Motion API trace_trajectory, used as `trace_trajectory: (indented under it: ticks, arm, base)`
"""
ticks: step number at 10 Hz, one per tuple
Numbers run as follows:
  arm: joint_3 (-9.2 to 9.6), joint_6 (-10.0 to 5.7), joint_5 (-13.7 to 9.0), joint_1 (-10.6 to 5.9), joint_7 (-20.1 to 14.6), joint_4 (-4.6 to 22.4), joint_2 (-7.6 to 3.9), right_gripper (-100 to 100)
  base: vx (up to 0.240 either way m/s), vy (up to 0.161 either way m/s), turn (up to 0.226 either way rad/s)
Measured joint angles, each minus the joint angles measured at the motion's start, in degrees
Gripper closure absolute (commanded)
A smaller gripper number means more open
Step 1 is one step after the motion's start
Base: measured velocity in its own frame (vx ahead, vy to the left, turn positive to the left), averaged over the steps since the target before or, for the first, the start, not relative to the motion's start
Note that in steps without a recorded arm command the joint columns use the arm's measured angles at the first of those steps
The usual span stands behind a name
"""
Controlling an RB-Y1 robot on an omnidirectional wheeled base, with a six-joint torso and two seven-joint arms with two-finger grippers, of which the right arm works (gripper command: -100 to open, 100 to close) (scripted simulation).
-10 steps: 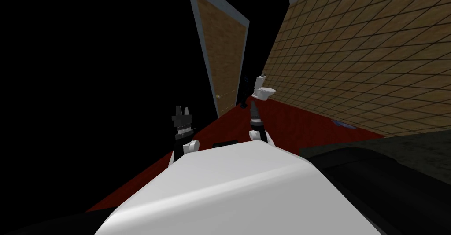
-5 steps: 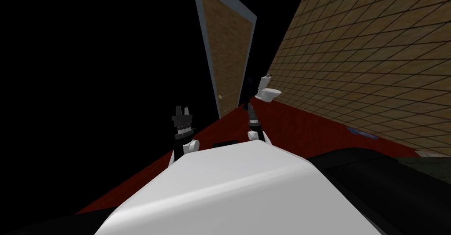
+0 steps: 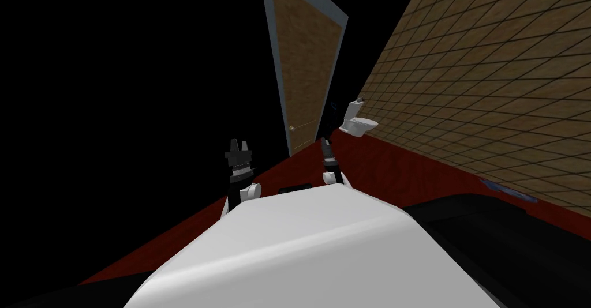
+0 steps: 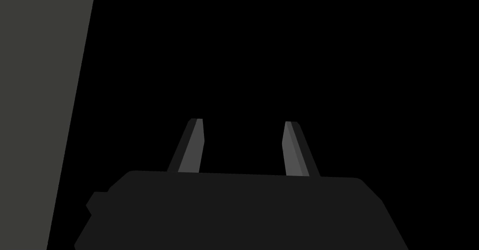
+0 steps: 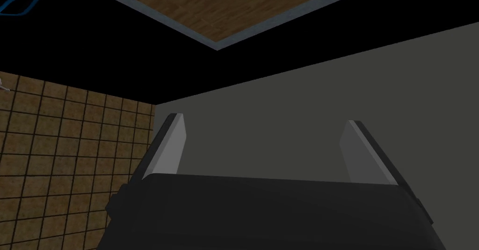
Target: Pull the door open
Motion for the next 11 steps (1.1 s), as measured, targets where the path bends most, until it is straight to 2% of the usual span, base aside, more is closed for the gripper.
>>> trace_trajectory:
  ticks: [3,6,11]
  arm:
    - [0.5,-0.52,-1.13,-1.0,3.95,3.57,-0.53,-100]
    - [1.45,-0.96,-1.94,-2.07,8.45,7.13,-0.37,-100]
    - [2.28,-1.69,-3.83,-4.6,15.37,13.88,-1.04,-100]
  base:
    - [0.1,-0.034,0.126]
    - [0.096,-0.037,0.126]
    - [0.088,-0.04,0.125]
